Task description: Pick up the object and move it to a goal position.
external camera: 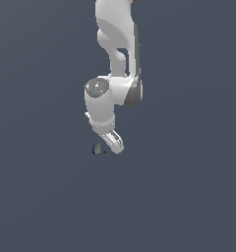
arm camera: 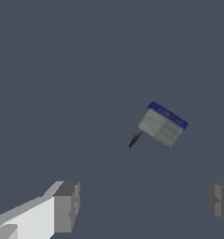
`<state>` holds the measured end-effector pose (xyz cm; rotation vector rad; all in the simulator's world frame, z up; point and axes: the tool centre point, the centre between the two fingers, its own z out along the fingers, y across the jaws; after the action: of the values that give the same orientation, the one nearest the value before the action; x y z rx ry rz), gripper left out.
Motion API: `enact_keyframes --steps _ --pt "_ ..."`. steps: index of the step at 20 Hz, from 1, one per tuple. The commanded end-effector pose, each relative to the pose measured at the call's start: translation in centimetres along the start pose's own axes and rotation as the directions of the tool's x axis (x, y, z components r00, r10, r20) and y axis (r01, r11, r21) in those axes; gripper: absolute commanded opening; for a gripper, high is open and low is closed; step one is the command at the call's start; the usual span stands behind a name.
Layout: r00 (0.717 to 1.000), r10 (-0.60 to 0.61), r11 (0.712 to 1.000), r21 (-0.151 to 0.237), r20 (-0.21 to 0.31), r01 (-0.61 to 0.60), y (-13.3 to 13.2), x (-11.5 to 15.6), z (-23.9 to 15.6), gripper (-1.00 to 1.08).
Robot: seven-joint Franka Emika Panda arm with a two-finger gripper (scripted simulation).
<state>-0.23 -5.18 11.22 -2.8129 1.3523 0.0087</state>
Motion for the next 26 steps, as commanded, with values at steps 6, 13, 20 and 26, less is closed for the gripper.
enact_keyframes --steps 6,13,20,26 --pt "0.968 0.249 0.968 -0.004 -0.003 -0.249 1.5 1.1 2.1 1.0" --pt "0.901 0.434 0.901 -0.006 -0.012 -0.434 2.7 2.0 3.7 1.0" --pt "0.846 0.533 0.846 -0.006 -0.018 -0.533 3.5 2.5 4.6 1.0" --pt "0.829 0.558 0.829 -0.006 -0.021 -0.559 3.7 2.6 4.9 1.0"
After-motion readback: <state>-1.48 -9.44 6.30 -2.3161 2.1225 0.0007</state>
